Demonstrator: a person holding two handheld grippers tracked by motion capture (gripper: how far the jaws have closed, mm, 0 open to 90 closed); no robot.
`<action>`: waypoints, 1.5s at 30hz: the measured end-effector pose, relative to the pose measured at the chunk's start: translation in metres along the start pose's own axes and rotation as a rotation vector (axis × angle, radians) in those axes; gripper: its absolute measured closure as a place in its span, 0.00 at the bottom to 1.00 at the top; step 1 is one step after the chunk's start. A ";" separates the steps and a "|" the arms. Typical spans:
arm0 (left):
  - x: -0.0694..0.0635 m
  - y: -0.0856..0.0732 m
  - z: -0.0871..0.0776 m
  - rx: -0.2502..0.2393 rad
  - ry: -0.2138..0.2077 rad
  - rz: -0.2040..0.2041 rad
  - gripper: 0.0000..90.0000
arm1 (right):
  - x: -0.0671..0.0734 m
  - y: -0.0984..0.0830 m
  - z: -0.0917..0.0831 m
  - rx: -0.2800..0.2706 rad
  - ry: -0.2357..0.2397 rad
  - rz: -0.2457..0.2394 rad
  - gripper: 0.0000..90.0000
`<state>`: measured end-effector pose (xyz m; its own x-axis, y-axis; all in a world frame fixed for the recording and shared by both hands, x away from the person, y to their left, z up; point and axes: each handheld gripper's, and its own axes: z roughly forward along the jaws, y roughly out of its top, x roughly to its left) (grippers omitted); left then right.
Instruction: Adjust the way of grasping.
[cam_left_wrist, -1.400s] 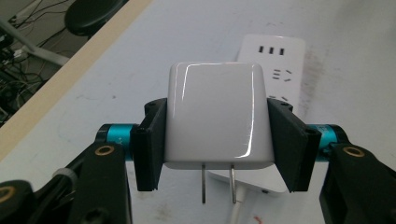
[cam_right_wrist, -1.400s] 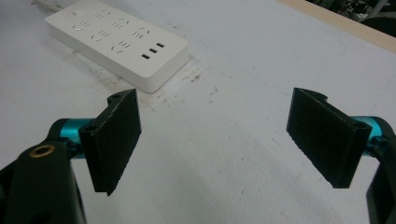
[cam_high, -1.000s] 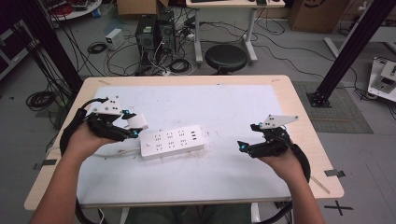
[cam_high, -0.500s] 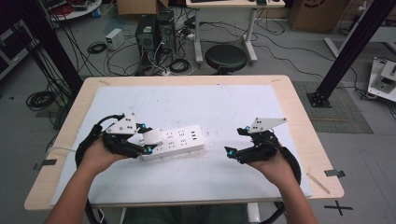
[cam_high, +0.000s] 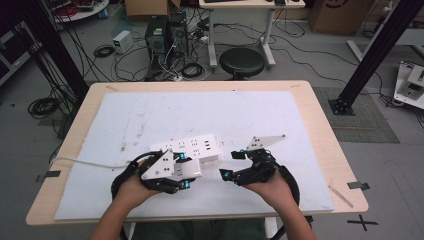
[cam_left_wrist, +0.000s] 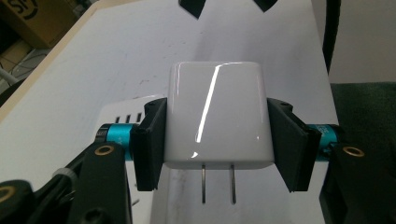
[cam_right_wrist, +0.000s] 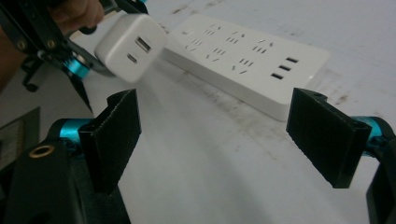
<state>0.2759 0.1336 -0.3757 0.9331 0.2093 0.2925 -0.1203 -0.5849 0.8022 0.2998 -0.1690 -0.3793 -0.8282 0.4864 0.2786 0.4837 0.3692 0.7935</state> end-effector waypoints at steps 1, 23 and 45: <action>-0.006 0.001 0.006 -0.008 0.000 0.011 0.47 | 0.000 -0.001 0.003 -0.002 0.016 0.011 0.20; -0.028 0.014 0.030 -0.023 0.078 0.131 0.47 | -0.006 -0.013 0.033 -0.044 0.284 0.256 0.20; -0.034 0.024 0.038 -0.042 0.116 0.167 0.47 | -0.005 -0.015 0.043 -0.069 0.381 0.297 0.55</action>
<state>0.2539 0.0827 -0.3866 0.8537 0.2026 0.4797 -0.2864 -0.5867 0.7575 0.3088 -0.1433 -0.4163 -0.7081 0.2331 0.6665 0.7056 0.1990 0.6801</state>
